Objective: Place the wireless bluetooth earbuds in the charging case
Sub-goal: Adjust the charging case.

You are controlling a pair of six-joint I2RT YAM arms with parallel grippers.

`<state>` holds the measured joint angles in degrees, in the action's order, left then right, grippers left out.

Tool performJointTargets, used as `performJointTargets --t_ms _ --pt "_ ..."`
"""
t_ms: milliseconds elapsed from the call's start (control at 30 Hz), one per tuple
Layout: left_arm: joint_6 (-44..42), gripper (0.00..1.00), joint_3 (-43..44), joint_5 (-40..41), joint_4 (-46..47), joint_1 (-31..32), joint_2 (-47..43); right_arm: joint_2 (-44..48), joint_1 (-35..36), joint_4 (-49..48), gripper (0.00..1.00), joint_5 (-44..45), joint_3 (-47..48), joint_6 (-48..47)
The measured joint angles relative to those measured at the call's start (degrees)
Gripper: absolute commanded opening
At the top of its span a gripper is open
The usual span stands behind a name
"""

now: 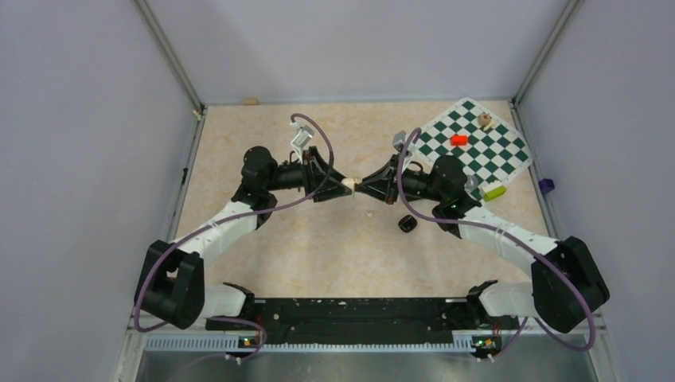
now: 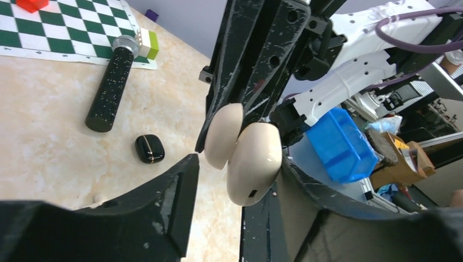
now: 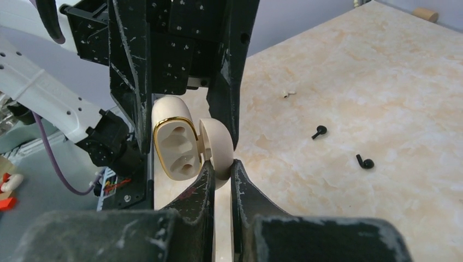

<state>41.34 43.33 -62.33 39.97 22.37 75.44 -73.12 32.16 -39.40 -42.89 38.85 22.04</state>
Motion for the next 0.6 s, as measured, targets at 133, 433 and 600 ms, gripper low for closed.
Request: performJointTargets --t_ms 133,433,600 --pt "-3.08 0.97 0.5 0.46 -4.09 -0.68 -0.83 1.2 -0.46 6.36 0.0 -1.49 2.58 -5.9" --pt "-26.32 0.99 12.76 0.46 -32.11 -1.44 -3.43 2.99 -0.57 29.35 0.0 -2.91 11.69 -25.86" --pt "-41.16 0.99 18.12 0.55 -45.55 -1.22 -5.09 2.99 -0.57 41.2 0.0 -2.84 14.93 -33.66"
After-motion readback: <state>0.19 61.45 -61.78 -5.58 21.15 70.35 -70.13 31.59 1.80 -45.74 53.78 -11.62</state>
